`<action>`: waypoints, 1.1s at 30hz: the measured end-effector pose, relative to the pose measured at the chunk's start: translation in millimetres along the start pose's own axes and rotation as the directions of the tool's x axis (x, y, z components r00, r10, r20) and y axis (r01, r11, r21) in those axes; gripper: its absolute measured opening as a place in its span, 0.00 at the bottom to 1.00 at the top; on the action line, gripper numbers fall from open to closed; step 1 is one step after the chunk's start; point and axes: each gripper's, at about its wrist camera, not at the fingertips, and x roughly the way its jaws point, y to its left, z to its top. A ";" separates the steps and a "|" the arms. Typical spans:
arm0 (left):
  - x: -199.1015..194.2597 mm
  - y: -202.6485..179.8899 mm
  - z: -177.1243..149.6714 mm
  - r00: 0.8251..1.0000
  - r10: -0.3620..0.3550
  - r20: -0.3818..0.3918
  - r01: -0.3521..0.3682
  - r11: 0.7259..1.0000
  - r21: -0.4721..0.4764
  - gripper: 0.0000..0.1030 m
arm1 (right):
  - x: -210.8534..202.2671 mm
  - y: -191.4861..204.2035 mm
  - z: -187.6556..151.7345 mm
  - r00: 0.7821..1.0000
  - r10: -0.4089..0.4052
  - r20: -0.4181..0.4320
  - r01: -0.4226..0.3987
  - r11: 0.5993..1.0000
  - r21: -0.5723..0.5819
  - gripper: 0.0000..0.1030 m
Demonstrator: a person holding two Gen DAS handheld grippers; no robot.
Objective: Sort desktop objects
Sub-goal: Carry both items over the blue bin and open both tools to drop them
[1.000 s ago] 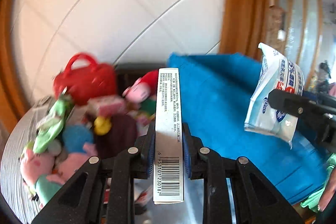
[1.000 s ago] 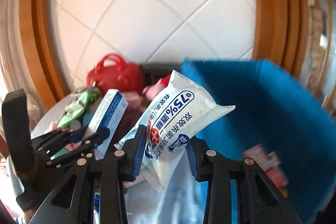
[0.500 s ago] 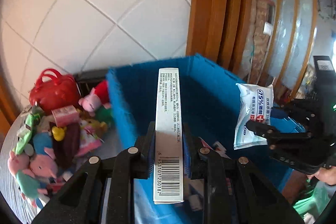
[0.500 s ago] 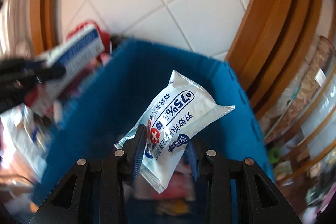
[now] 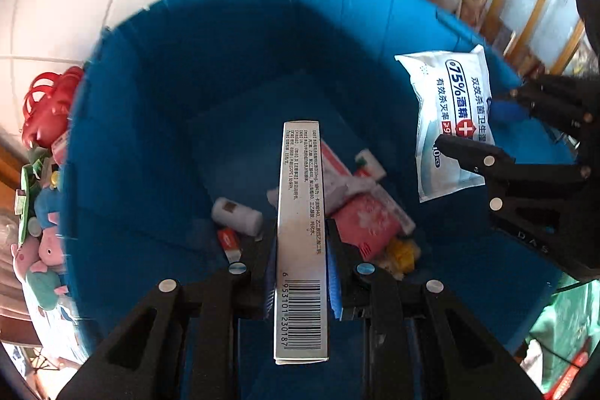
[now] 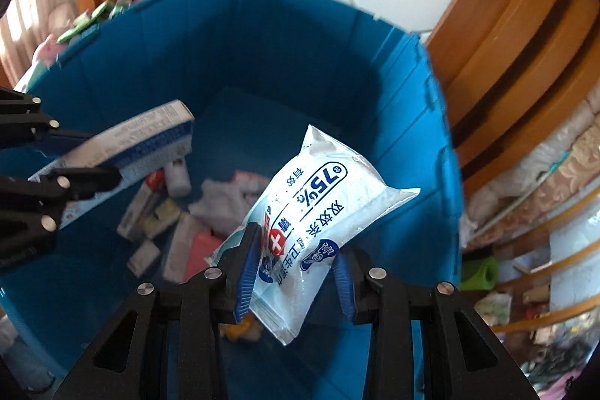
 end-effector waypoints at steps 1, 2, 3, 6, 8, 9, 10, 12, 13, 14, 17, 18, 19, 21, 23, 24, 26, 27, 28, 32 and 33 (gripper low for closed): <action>3.8 -3.3 -0.2 1.000 -0.001 -0.014 0.001 1.000 -0.001 0.21 | 5.8 -2.7 -3.3 1.000 0.013 -0.025 -0.013 1.000 -0.005 0.35; 7.5 -5.1 0.8 1.000 -0.005 -0.026 0.005 1.000 -0.005 0.21 | 10.5 -3.2 -5.7 0.999 0.026 -0.045 -0.026 1.000 -0.007 0.35; 11.7 -5.1 1.1 0.999 -0.011 -0.042 0.011 1.000 -0.010 0.21 | 14.7 -4.4 -7.8 0.997 0.035 -0.063 -0.036 0.999 -0.009 0.35; 21.4 -6.3 1.5 0.996 -0.018 -0.082 0.017 1.000 -0.016 0.21 | 28.6 -6.0 -14.0 0.988 0.081 -0.130 -0.082 0.997 -0.001 0.35; 27.8 -5.5 1.4 0.993 -0.027 -0.118 0.025 0.999 -0.022 0.21 | 34.5 -11.8 -14.2 0.981 0.116 -0.158 -0.115 0.993 0.011 0.35; 29.9 -4.1 0.7 0.990 -0.036 -0.133 0.032 0.999 -0.029 0.21 | 36.2 -11.5 -14.9 0.979 0.116 -0.169 -0.116 0.993 0.007 0.35; 30.9 -3.8 0.2 0.989 -0.034 -0.142 0.028 0.999 -0.040 0.21 | 38.9 -9.5 -17.2 0.977 0.106 -0.188 -0.109 0.994 -0.005 0.35; 31.7 -6.2 -2.1 0.988 -0.019 -0.156 0.014 0.999 -0.035 0.21 | 42.6 -7.1 -19.4 0.970 0.117 -0.215 -0.121 0.993 -0.008 0.35; 32.1 -7.7 -2.2 0.987 -0.012 -0.162 0.007 0.999 -0.031 0.21 | 43.8 -6.1 -18.1 0.968 0.116 -0.221 -0.121 0.993 -0.010 0.36; 32.9 -9.5 -2.1 0.986 -0.007 -0.168 0.003 1.000 -0.024 0.21 | 45.7 -4.9 -18.0 0.966 0.115 -0.232 -0.122 0.992 -0.013 0.36; 34.4 -13.8 0.5 0.984 0.005 -0.176 -0.007 1.000 -0.016 0.22 | 49.9 -3.4 -18.6 0.959 0.111 -0.260 -0.119 0.993 -0.015 0.37; 34.1 -14.6 2.2 0.985 0.010 -0.175 -0.013 1.000 -0.015 0.22 | 50.5 -2.9 -19.0 0.959 0.104 -0.265 -0.112 0.994 -0.016 0.39; 34.0 -14.6 2.6 0.985 0.015 -0.175 -0.017 1.000 -0.014 0.24 | 50.7 -3.8 -18.8 0.958 0.101 -0.267 -0.108 0.994 -0.014 0.43; 36.6 -11.8 3.8 0.983 0.020 -0.183 -0.024 1.000 -0.021 0.34 | 51.5 -5.3 -18.5 0.958 0.094 -0.272 -0.101 0.995 -0.012 0.57; 36.7 -10.9 4.8 0.982 0.023 -0.187 -0.030 0.999 -0.031 0.49 | 49.4 -5.2 -17.2 0.959 0.089 -0.270 -0.095 0.995 -0.010 0.74; 34.1 -10.4 5.6 0.983 0.030 -0.184 -0.037 0.999 -0.036 0.52 | 48.5 -3.4 -16.9 0.959 0.093 -0.268 -0.101 0.995 -0.016 0.79; 32.0 -10.6 6.6 0.984 0.044 -0.175 -0.052 0.998 -0.041 0.58 | 47.1 -0.2 -16.3 0.961 0.074 -0.267 -0.086 0.996 -0.031 0.84; 31.6 -10.5 6.4 0.984 0.048 -0.173 -0.056 0.998 -0.042 0.58 | 46.3 0.7 -15.8 0.963 0.063 -0.264 -0.076 0.996 -0.037 0.88; 32.7 -10.4 5.0 0.984 0.049 -0.171 -0.057 0.997 -0.042 0.59 | 44.6 0.0 -15.4 0.964 0.057 -0.259 -0.069 0.997 -0.038 0.91; 27.4 -12.0 3.0 0.986 0.068 -0.151 -0.075 0.996 -0.046 0.59 | 43.1 -0.6 -15.6 0.966 0.056 -0.253 -0.064 0.998 -0.024 0.93; 25.2 -11.6 2.6 0.988 0.069 -0.141 -0.077 0.996 -0.047 0.59 | 42.5 -0.8 -15.4 0.966 0.058 -0.252 -0.064 0.998 -0.017 0.93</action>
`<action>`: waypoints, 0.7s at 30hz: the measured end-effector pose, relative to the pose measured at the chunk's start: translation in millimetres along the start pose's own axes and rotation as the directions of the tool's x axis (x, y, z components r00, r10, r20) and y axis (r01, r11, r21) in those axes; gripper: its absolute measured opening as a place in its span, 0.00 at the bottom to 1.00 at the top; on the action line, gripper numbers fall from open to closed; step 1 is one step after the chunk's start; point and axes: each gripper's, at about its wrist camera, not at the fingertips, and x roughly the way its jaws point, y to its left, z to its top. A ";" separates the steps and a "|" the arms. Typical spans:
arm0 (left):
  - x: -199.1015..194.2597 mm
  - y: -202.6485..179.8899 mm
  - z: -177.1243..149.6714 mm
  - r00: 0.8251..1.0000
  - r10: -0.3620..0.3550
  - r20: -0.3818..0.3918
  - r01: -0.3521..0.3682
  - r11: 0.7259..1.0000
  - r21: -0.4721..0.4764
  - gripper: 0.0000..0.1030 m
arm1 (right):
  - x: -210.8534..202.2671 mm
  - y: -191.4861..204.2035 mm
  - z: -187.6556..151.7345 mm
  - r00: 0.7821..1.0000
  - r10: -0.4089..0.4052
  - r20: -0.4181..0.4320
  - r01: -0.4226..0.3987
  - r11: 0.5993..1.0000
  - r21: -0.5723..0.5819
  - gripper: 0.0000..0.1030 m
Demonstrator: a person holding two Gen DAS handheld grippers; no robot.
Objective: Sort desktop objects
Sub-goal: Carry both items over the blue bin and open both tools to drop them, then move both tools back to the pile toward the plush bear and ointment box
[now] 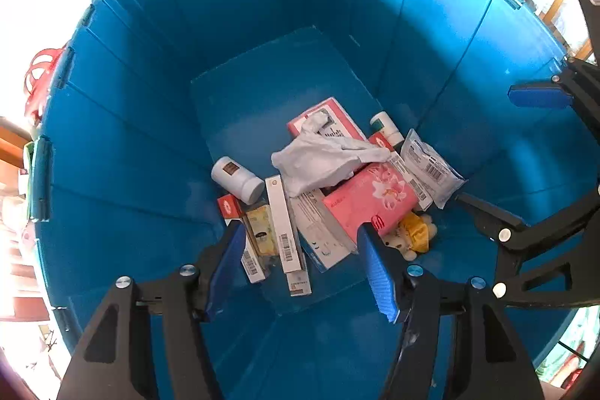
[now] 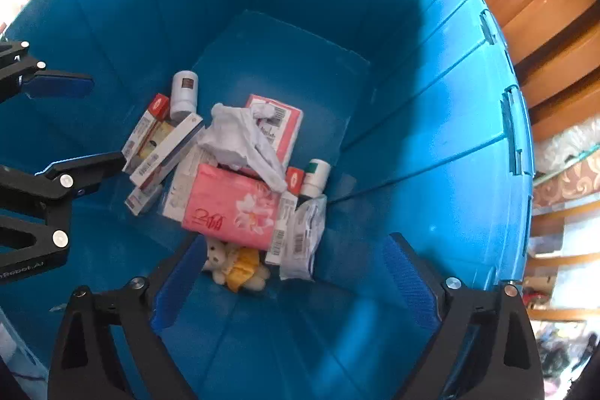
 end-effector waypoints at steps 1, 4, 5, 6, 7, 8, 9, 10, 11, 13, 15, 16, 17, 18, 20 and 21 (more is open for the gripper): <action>0.3 1.0 0.0 1.000 0.004 0.008 -0.004 1.000 -0.017 0.59 | -0.9 -0.3 -0.3 1.000 0.003 0.003 -0.003 1.000 0.005 0.94; -8.0 6.1 -3.6 0.999 0.010 0.049 -0.007 0.999 -0.051 0.59 | -2.4 0.5 -1.5 1.000 -0.004 0.016 0.004 1.000 0.015 0.97; -12.0 8.5 -5.6 0.998 0.013 0.065 -0.009 0.998 -0.058 0.59 | -4.1 0.9 -1.9 1.000 -0.008 0.024 0.008 1.000 0.019 0.99; -16.1 10.9 -7.8 0.997 0.016 0.081 -0.011 0.998 -0.063 0.59 | -5.4 0.9 -1.9 0.999 -0.009 0.037 0.008 1.000 0.023 1.00; -21.1 14.1 -10.2 0.994 0.022 0.103 -0.014 0.997 -0.071 0.59 | -7.6 0.8 -2.1 0.999 -0.013 0.052 0.011 1.000 0.029 1.00; -27.2 17.9 -12.9 0.991 0.034 0.131 -0.023 0.997 -0.080 0.59 | -9.4 0.7 -2.5 0.998 -0.011 0.059 0.009 0.999 0.035 1.00; -32.7 22.0 -15.7 0.986 0.045 0.158 -0.032 0.996 -0.089 0.59 | -10.3 0.5 -2.6 0.998 0.000 0.063 -0.003 0.999 0.042 1.00; -40.0 27.0 -18.9 0.980 0.059 0.191 -0.040 0.994 -0.100 0.59 | -11.0 0.1 -2.4 0.998 0.018 0.064 -0.021 0.998 0.055 1.00; -45.9 31.5 -21.7 0.974 0.068 0.215 -0.045 0.993 -0.111 0.59 | -12.0 0.5 -2.0 0.997 0.030 0.066 -0.035 0.997 0.065 1.00; -56.9 41.1 -27.5 0.963 0.084 0.258 -0.050 0.990 -0.134 0.59 | -16.7 2.3 -0.2 0.996 0.040 0.081 -0.046 0.996 0.080 1.00; -68.2 50.5 -33.4 0.951 0.096 0.293 -0.053 0.987 -0.151 0.59 | -24.7 6.9 2.9 0.994 0.036 0.105 -0.045 0.995 0.084 1.00; -73.0 55.7 -37.0 0.946 0.102 0.309 -0.053 0.986 -0.160 0.59 | -31.6 10.1 5.1 0.992 0.031 0.126 -0.043 0.995 0.088 1.00; -78.0 61.8 -41.5 0.939 0.109 0.326 -0.055 0.984 -0.170 0.59 | -37.6 13.2 6.8 0.989 0.030 0.143 -0.043 0.995 0.090 1.00; -82.5 68.2 -46.3 0.933 0.113 0.341 -0.053 0.982 -0.180 0.59 | -44.2 16.8 9.0 0.986 0.032 0.162 -0.047 0.995 0.090 1.00; -88.5 80.1 -55.5 0.926 0.117 0.360 -0.046 0.979 -0.200 0.59 | -58.5 25.8 14.1 0.978 0.033 0.205 -0.054 0.994 0.094 1.00; -92.1 88.2 -61.4 0.921 0.115 0.371 -0.038 0.977 -0.210 0.59 | -64.9 31.2 16.5 0.974 0.033 0.224 -0.055 0.994 0.094 1.00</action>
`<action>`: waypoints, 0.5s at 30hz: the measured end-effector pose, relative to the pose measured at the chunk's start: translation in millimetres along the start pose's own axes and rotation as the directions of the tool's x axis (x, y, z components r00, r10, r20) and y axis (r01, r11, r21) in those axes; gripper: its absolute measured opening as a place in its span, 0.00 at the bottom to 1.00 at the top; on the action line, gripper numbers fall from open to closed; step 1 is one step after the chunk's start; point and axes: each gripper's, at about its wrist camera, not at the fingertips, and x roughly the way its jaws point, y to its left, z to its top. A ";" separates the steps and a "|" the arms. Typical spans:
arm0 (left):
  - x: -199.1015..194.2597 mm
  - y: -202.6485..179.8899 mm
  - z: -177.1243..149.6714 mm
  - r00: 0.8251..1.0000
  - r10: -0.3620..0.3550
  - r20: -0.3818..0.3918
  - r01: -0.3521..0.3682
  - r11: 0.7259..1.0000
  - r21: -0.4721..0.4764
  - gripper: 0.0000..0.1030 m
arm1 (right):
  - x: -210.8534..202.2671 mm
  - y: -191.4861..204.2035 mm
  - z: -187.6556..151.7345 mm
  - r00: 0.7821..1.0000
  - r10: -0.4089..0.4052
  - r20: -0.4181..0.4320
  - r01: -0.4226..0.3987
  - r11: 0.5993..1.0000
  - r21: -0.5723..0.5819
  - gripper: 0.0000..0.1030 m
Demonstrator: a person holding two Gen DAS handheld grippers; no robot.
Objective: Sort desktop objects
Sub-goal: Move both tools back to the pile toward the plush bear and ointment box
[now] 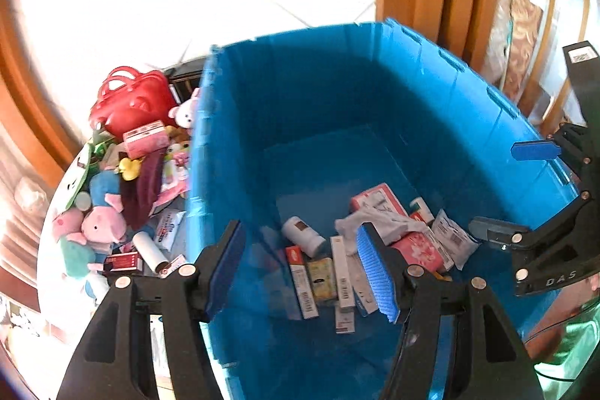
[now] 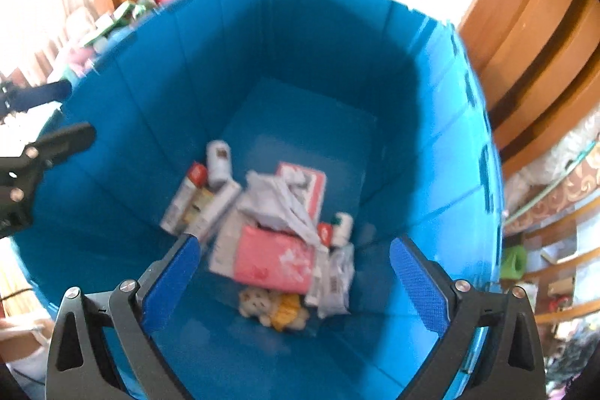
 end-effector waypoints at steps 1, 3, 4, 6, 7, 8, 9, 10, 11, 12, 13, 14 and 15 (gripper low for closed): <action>-3.5 6.1 -1.9 1.000 -0.002 0.010 0.002 1.000 -0.007 0.59 | -5.6 7.1 3.5 1.000 0.003 0.021 -0.003 1.000 0.001 1.00; -15.9 24.6 -7.4 0.999 -0.004 0.047 0.005 1.000 -0.021 0.59 | -16.4 23.5 10.2 0.998 0.018 0.063 -0.018 1.000 0.005 1.00; -23.3 36.1 -10.5 0.997 0.006 0.072 -0.004 1.000 -0.026 0.59 | -22.4 33.5 13.4 0.996 0.032 0.086 -0.033 0.999 0.005 1.00; -33.0 53.0 -16.6 0.994 0.030 0.104 -0.027 0.999 -0.032 0.59 | -31.6 51.9 19.2 0.990 0.054 0.127 -0.054 0.999 0.000 1.00; -37.5 64.2 -20.3 0.992 0.044 0.116 -0.040 0.998 -0.039 0.59 | -37.4 64.5 22.6 0.986 0.060 0.155 -0.060 0.998 -0.002 1.00; -41.7 77.5 -25.3 0.990 0.061 0.126 -0.055 0.997 -0.049 0.59 | -43.4 77.7 26.2 0.980 0.067 0.185 -0.067 0.998 -0.008 1.00; -44.6 88.9 -29.5 0.989 0.074 0.130 -0.067 0.996 -0.058 0.59 | -49.2 91.8 30.0 0.974 0.077 0.215 -0.076 0.997 -0.017 1.00; -47.5 104.9 -36.4 0.987 0.091 0.135 -0.082 0.994 -0.069 0.59 | -54.0 102.7 32.8 0.968 0.087 0.236 -0.083 0.996 -0.025 1.00; -49.2 116.5 -41.7 0.985 0.104 0.135 -0.094 0.993 -0.077 0.59 | -58.4 113.5 36.2 0.962 0.097 0.257 -0.093 0.995 -0.030 1.00; -50.0 131.9 -49.3 0.984 0.119 0.133 -0.109 0.991 -0.084 0.59 | -63.7 128.6 40.6 0.952 0.110 0.286 -0.104 0.994 -0.036 1.00; -49.7 143.7 -54.6 0.983 0.126 0.130 -0.116 0.990 -0.086 0.59 | -66.3 138.2 43.5 0.945 0.118 0.306 -0.112 0.993 -0.038 1.00; -48.3 162.0 -64.4 0.983 0.136 0.124 -0.125 0.988 -0.092 0.59 | -69.6 151.0 47.4 0.935 0.127 0.330 -0.122 0.992 -0.037 1.00; -46.4 175.8 -72.3 0.982 0.145 0.118 -0.134 0.986 -0.098 0.59 | -72.4 164.8 51.4 0.924 0.138 0.356 -0.136 0.990 -0.032 1.00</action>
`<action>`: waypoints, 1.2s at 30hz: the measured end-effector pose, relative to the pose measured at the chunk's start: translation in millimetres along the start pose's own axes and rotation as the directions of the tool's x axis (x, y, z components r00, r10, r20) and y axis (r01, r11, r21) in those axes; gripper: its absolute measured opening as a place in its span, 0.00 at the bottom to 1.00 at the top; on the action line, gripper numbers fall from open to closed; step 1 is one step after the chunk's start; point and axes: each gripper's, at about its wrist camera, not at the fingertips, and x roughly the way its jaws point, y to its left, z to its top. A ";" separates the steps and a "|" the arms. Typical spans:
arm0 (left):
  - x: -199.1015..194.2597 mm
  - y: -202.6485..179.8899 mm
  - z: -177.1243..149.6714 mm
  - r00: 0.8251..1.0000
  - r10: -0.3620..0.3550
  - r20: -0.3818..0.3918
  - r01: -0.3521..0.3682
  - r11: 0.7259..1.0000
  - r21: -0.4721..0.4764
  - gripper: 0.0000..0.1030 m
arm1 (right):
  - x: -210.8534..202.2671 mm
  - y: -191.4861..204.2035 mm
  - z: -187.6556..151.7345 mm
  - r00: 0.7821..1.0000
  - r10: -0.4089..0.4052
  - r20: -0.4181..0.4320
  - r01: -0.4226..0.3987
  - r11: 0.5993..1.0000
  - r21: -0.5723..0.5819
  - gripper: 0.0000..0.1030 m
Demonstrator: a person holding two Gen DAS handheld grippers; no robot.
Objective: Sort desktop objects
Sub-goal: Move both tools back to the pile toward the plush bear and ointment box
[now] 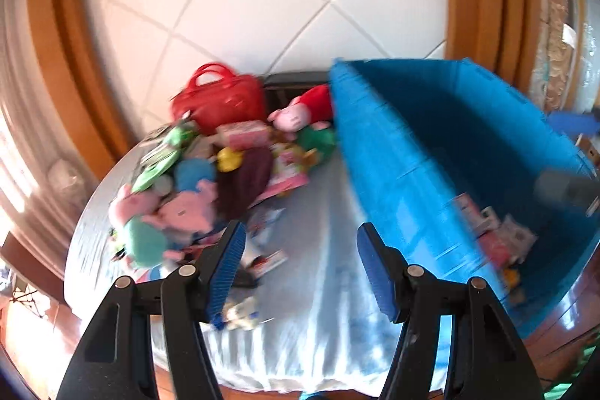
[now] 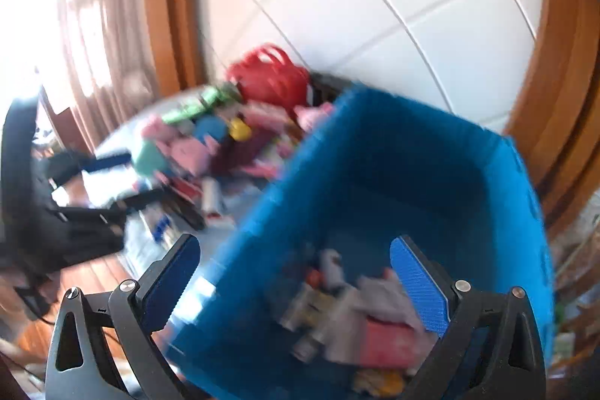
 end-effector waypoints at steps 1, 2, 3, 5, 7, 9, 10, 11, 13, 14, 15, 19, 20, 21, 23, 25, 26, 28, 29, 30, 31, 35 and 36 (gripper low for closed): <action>4.8 16.3 -7.4 1.000 0.014 -0.009 -0.014 1.000 -0.003 0.59 | 1.3 10.2 3.3 1.000 0.010 0.015 -0.010 1.000 0.009 1.00; 10.2 32.0 -15.2 0.999 0.032 -0.020 -0.032 0.999 -0.008 0.59 | 4.0 23.7 7.2 0.999 0.030 0.032 -0.031 0.999 0.020 1.00; 16.1 46.1 -22.5 0.998 0.045 -0.034 -0.046 0.999 -0.014 0.59 | 7.7 36.1 10.7 0.998 0.048 0.045 -0.049 0.998 0.027 1.00; 29.5 75.1 -37.7 0.996 0.059 -0.070 -0.062 0.998 -0.028 0.59 | 19.7 64.3 18.6 0.995 0.076 0.062 -0.078 0.996 0.041 1.00; 48.9 103.0 -55.5 0.991 0.059 -0.117 -0.065 0.997 -0.048 0.59 | 34.2 88.3 24.6 0.994 0.096 0.061 -0.099 0.994 0.044 1.00; 67.3 124.2 -73.7 0.986 0.051 -0.157 -0.062 0.996 -0.071 0.59 | 54.1 109.8 28.3 0.993 0.105 0.047 -0.107 0.993 0.051 1.00; 81.6 137.0 -85.5 0.982 0.041 -0.187 -0.059 0.994 -0.087 0.59 | 68.1 119.0 29.1 0.994 0.103 0.034 -0.104 0.993 0.056 1.00; 92.8 145.0 -93.5 0.977 0.036 -0.209 -0.058 0.994 -0.098 0.59 | 79.8 126.0 29.0 0.996 0.090 0.023 -0.091 0.994 0.057 1.00; 117.4 160.5 -114.5 0.968 0.034 -0.247 -0.065 0.991 -0.119 0.59 | 108.6 141.6 26.5 0.998 0.056 -0.001 -0.055 0.997 0.060 1.00; 127.6 166.3 -123.8 0.964 0.040 -0.265 -0.075 0.989 -0.127 0.59 | 120.4 144.8 23.9 0.999 0.051 -0.016 -0.050 0.997 0.066 1.00; 135.1 171.0 -132.0 0.961 0.040 -0.275 -0.079 0.988 -0.132 0.59 | 134.4 148.2 20.5 0.998 0.050 -0.034 -0.048 0.996 0.072 1.00; 171.1 176.7 -155.0 0.946 -0.010 -0.323 -0.039 0.988 -0.146 0.59 | 199.4 151.9 -2.1 0.989 0.038 -0.145 -0.021 0.993 0.118 1.00; 180.5 174.4 -160.0 0.942 -0.037 -0.334 -0.011 0.990 -0.142 0.59 | 211.6 151.0 -10.1 0.984 0.030 -0.176 -0.007 0.991 0.134 1.00; 190.4 172.7 -163.7 0.936 -0.057 -0.347 0.012 0.991 -0.132 0.59 | 224.2 149.8 -17.6 0.979 0.027 -0.204 0.003 0.989 0.145 1.00; 207.4 164.4 -169.9 0.925 -0.096 -0.367 0.065 0.993 -0.097 0.59 | 246.7 145.6 -34.9 0.964 0.020 -0.264 0.025 0.986 0.166 1.00; 221.8 152.7 -174.7 0.918 -0.106 -0.381 0.103 0.994 -0.029 0.59 | 264.4 140.8 -51.8 0.951 0.019 -0.309 0.040 0.982 0.182 1.00; 227.8 147.0 -175.4 0.919 -0.099 -0.383 0.111 0.994 0.010 0.59 | 271.6 138.7 -61.1 0.944 0.015 -0.330 0.052 0.980 0.194 1.00; 235.7 138.0 -175.1 0.920 -0.099 -0.380 0.136 0.988 0.072 0.59 | 280.1 133.1 -76.6 0.933 0.006 -0.360 0.078 0.973 0.219 1.00; 241.4 132.0 -173.7 0.920 -0.101 -0.378 0.152 0.983 0.107 0.59 | 282.0 130.1 -82.8 0.930 0.004 -0.369 0.088 0.969 0.231 1.00; 247.1 126.8 -172.5 0.920 -0.104 -0.378 0.165 0.977 0.133 0.59 | 284.7 125.5 -89.1 0.925 -0.001 -0.379 0.101 0.964 0.245 1.00; 253.8 122.6 -171.6 0.918 -0.111 -0.381 0.182 0.971 0.154 0.59 | 285.5 123.1 -93.0 0.922 -0.006 -0.386 0.112 0.961 0.253 1.00; 282.8 108.7 -165.5 0.885 -0.188 -0.427 0.272 0.951 0.145 0.61 | 291.7 112.8 -104.5 0.910 -0.034 -0.413 0.160 0.949 0.273 1.00; 287.1 106.9 -164.4 0.882 -0.196 -0.428 0.279 0.950 0.141 0.61 | 292.7 111.4 -105.7 0.909 -0.036 -0.416 0.165 0.946 0.278 1.00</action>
